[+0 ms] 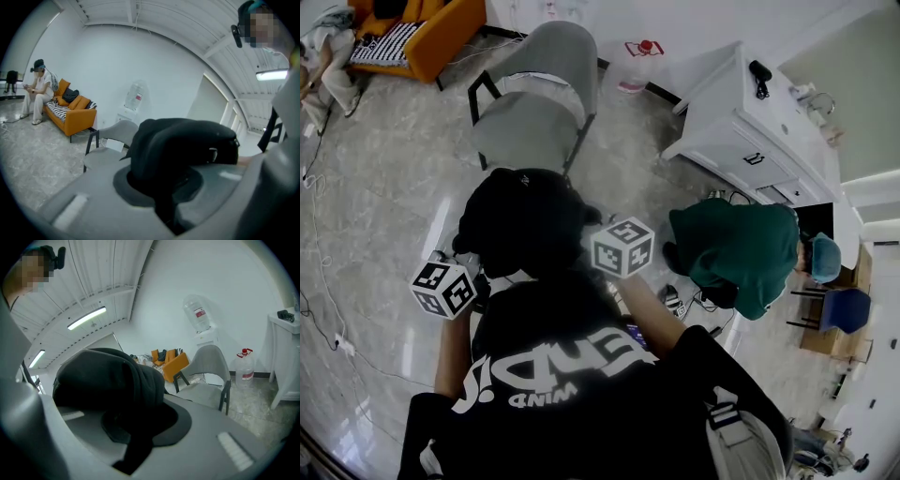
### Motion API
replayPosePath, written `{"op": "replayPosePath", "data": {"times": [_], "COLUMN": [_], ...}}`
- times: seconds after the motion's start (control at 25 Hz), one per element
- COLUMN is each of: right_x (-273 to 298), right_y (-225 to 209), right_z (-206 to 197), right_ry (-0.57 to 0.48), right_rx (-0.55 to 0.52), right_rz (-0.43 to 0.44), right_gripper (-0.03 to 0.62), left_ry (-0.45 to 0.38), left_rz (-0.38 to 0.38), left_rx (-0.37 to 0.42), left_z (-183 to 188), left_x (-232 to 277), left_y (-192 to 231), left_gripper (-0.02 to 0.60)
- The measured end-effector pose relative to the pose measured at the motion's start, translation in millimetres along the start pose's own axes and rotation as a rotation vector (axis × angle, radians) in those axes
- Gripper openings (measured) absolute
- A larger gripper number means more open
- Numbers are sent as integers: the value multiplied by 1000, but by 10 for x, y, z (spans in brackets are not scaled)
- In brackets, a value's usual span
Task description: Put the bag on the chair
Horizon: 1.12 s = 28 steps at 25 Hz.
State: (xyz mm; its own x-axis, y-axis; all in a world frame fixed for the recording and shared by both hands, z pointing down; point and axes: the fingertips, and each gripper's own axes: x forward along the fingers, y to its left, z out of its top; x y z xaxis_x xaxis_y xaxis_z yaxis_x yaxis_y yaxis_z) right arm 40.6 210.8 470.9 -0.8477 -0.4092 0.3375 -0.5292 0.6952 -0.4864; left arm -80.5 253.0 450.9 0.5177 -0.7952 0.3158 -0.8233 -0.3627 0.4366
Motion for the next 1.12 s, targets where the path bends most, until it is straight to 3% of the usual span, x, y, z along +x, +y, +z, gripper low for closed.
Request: {"op": "replayPosePath", "data": {"times": [0.4,1.12], "right_x": [629,1620], "right_y": [-575,-1725], "right_z": [568,1911], "right_ry": [18,52], "right_rx": [4,-14], "right_rz": [10,86], "right_gripper": [34,34], "left_ry": [14,3], "left_rz": [2,78], "left_rx": [0,-26], "left_z": [553,1689], "left_x": [697,2007], "left_y": [597,1397], "left_gripper": [32,32]}}
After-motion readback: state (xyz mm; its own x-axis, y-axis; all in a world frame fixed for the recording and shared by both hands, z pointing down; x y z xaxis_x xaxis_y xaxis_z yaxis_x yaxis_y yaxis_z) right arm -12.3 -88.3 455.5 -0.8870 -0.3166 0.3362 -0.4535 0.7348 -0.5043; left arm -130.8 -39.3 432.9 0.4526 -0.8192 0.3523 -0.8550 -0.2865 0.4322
